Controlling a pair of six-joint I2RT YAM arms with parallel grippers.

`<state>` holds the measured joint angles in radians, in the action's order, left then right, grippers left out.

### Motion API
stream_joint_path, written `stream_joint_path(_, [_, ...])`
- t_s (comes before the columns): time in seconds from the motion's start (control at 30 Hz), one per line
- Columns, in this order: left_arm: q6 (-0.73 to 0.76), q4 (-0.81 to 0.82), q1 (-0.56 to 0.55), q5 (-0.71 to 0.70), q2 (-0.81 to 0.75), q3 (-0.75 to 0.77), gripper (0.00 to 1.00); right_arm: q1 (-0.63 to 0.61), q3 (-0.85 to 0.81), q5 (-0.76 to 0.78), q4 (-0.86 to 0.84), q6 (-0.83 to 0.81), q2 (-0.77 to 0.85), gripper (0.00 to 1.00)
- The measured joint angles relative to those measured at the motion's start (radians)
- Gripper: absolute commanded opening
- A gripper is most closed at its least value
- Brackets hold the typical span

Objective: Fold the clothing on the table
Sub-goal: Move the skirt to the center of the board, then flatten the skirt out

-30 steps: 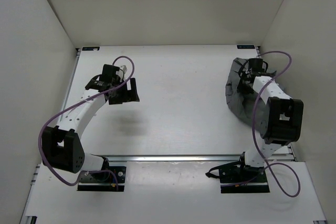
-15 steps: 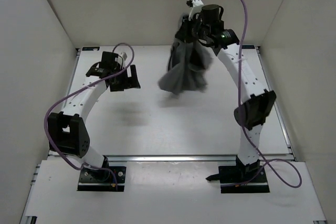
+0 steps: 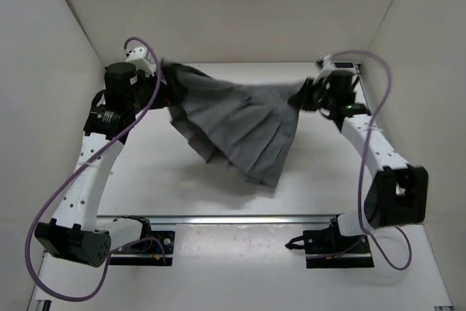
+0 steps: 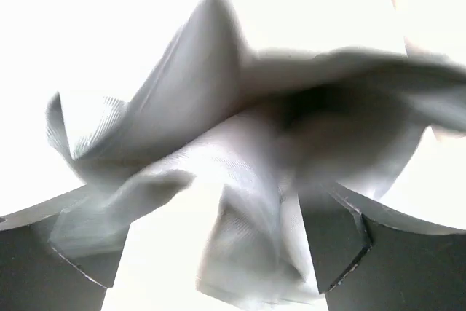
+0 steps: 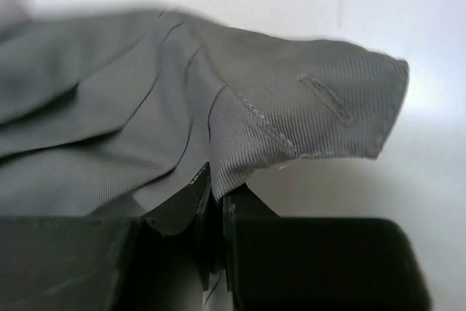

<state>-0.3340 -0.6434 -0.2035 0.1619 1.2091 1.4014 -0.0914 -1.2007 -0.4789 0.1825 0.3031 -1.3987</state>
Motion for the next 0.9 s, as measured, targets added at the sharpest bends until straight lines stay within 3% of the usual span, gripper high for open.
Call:
stream_joint_path(0.17, [-0.039,0.045,-0.003,0.024,-0.062,-0.203,0.99,-0.072,0.328,-0.013,0.167,-0.02,-0.134,0.0])
stream_joint_path(0.33, [-0.071,0.044,-0.011,0.044,-0.045,-0.375,0.99,-0.026,0.367,-0.056,0.291,-0.065,-0.11,0.0])
stream_joint_path(0.5, [-0.088,0.102,-0.07,0.07,0.006,-0.404,0.98,0.049,0.237,-0.091,0.349,-0.115,-0.09,0.0])
stream_joint_path(0.73, [-0.032,0.204,-0.142,0.065,0.196,-0.347,0.99,-0.004,-0.283,-0.079,0.422,-0.2,-0.288,0.0])
stream_joint_path(0.9, [0.013,0.204,-0.141,0.034,0.356,-0.202,0.99,-0.034,-0.24,-0.006,0.425,-0.236,-0.305,0.0])
